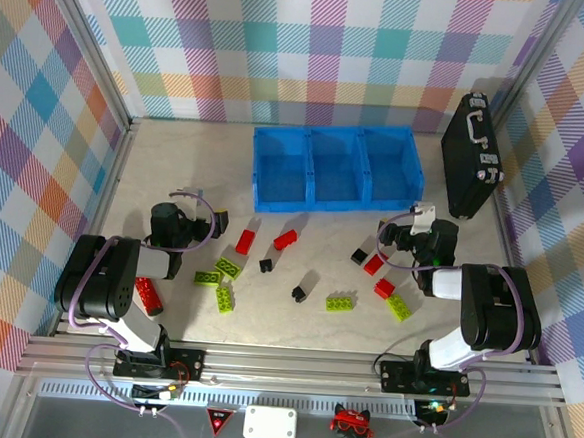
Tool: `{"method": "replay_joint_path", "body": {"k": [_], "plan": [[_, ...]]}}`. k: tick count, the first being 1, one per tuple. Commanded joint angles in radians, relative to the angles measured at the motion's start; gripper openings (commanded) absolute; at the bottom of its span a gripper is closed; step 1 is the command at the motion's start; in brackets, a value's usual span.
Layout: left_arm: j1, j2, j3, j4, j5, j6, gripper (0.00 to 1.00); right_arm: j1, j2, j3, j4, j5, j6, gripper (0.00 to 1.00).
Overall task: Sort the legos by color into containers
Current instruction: Pick up the lego from the middle-right of the table.
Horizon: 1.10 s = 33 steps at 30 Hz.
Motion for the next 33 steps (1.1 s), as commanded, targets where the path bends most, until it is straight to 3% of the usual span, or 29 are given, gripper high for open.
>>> {"method": "replay_joint_path", "body": {"k": [1, 13, 16, 22, 27, 33], "plan": [[0.01, -0.001, -0.012, 0.036, 0.026, 0.021, 1.0, -0.007, 0.001, 0.013, 0.025, -0.023, -0.022, 0.99], [0.01, -0.001, -0.012, 0.036, 0.026, 0.021, 1.0, -0.008, -0.001, 0.01, 0.029, -0.021, -0.022, 0.99], [0.01, -0.002, -0.015, 0.039, 0.025, 0.021, 1.0, -0.007, -0.027, 0.037, -0.038, 0.013, -0.01, 0.99], [0.009, -0.054, -0.023, 0.017, -0.061, -0.011, 1.0, -0.008, -0.07, 0.061, -0.119, 0.019, -0.007, 0.99], [-0.005, -0.173, 0.039, -0.193, -0.123, -0.02, 1.0, -0.007, -0.129, 0.076, -0.198, 0.05, 0.008, 0.99], [-0.019, -0.278, 0.132, -0.472, -0.186, -0.082, 1.0, -0.007, -0.207, 0.13, -0.41, 0.074, 0.028, 0.98]]}}
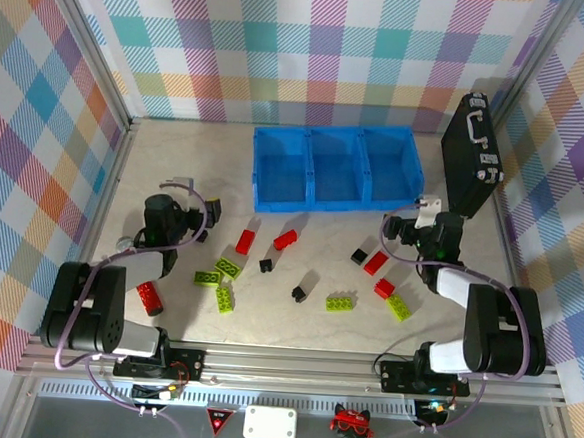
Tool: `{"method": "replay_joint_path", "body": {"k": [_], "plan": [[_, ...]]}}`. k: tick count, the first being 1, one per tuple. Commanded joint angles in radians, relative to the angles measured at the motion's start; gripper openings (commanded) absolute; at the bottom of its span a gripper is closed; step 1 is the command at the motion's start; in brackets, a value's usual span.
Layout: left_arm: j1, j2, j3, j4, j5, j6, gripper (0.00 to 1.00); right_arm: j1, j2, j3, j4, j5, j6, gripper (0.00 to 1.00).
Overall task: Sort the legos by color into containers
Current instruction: Pick up the lego from the middle-right of the table.
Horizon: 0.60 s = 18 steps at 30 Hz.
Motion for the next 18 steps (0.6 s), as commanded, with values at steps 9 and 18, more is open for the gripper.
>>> {"method": "replay_joint_path", "body": {"k": [9, 18], "plan": [[-0.007, -0.094, 0.204, -0.525, 0.066, -0.237, 1.0, -0.007, -0.114, 0.18, -0.489, -0.05, 0.168, 0.93], [-0.006, -0.082, 0.432, -0.911, 0.127, -0.281, 0.93, -0.007, -0.108, 0.299, -0.778, -0.115, 0.24, 0.84]]}}
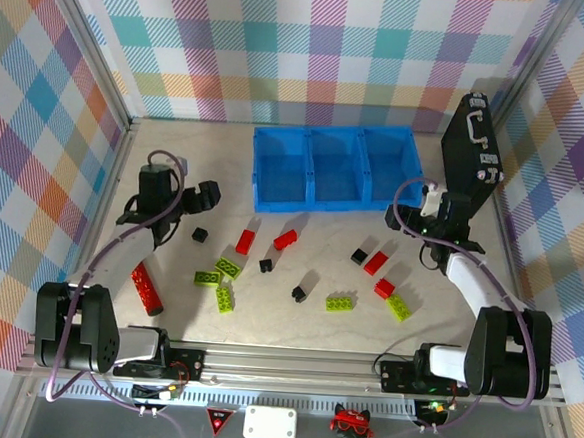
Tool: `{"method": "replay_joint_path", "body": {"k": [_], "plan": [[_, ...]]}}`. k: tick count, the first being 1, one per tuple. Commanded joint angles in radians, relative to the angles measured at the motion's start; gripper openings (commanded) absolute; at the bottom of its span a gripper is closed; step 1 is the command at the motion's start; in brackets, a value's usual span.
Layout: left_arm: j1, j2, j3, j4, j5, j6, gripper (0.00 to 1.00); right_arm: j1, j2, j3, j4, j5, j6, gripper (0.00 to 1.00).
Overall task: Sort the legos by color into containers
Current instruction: Pick up the lego from the middle-right of the table.
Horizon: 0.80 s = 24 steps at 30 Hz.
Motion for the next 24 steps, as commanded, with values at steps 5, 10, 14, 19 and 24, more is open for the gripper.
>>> {"method": "replay_joint_path", "body": {"k": [5, 10, 14, 19, 24], "plan": [[-0.006, 0.029, 0.203, -0.41, 0.028, 0.0, 0.95, -0.007, 0.024, 0.144, -0.379, -0.053, 0.087, 0.7], [-0.007, 0.059, 0.302, -0.59, -0.074, 0.08, 0.95, -0.005, 0.042, 0.19, -0.535, -0.033, 0.11, 0.54], [-0.006, 0.055, 0.279, -0.576, -0.089, 0.157, 0.95, -0.002, 0.026, 0.191, -0.61, -0.01, 0.142, 0.53], [-0.006, 0.021, 0.202, -0.471, -0.02, 0.209, 0.95, 0.037, 0.014, 0.188, -0.662, 0.059, 0.165, 0.53], [0.003, 0.054, 0.222, -0.498, -0.058, 0.197, 0.95, 0.1, 0.07, 0.231, -0.762, 0.186, 0.262, 0.49]]}}
